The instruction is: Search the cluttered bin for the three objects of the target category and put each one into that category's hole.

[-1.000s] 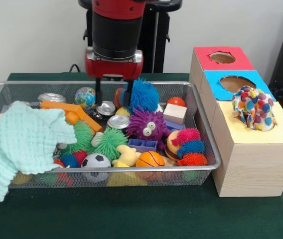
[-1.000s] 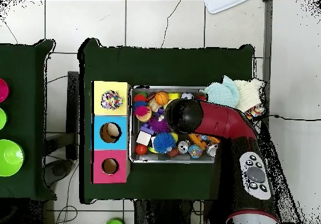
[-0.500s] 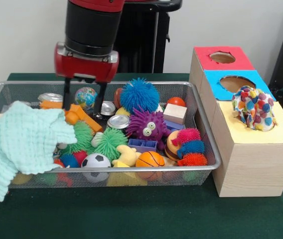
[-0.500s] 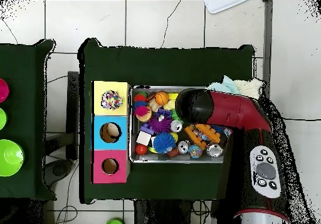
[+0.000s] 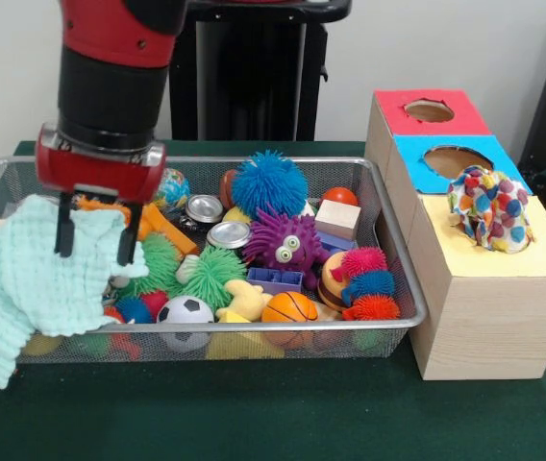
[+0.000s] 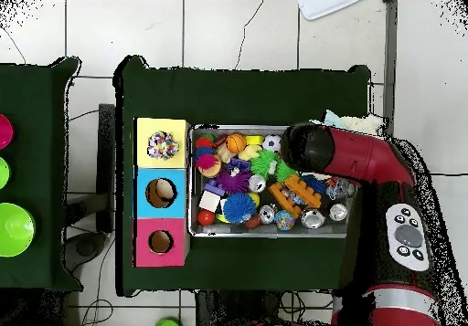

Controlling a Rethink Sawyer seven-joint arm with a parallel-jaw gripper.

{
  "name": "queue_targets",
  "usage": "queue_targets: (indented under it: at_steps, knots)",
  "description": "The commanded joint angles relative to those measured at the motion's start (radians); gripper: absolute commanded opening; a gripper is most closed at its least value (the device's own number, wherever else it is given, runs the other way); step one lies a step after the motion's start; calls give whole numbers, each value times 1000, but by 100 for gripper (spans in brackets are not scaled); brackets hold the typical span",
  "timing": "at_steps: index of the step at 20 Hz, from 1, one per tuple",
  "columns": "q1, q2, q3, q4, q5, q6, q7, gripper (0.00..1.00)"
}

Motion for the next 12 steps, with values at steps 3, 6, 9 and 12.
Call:
queue_targets:
  at_steps: [3,6,9,12]
  knots:
    - [-36,94,105,19,-16,-32,31,100]
    - [-44,96,114,33,0,-24,40,100]
    - [-45,95,117,43,15,-8,56,100]
    - [-41,87,115,55,14,-7,66,100]
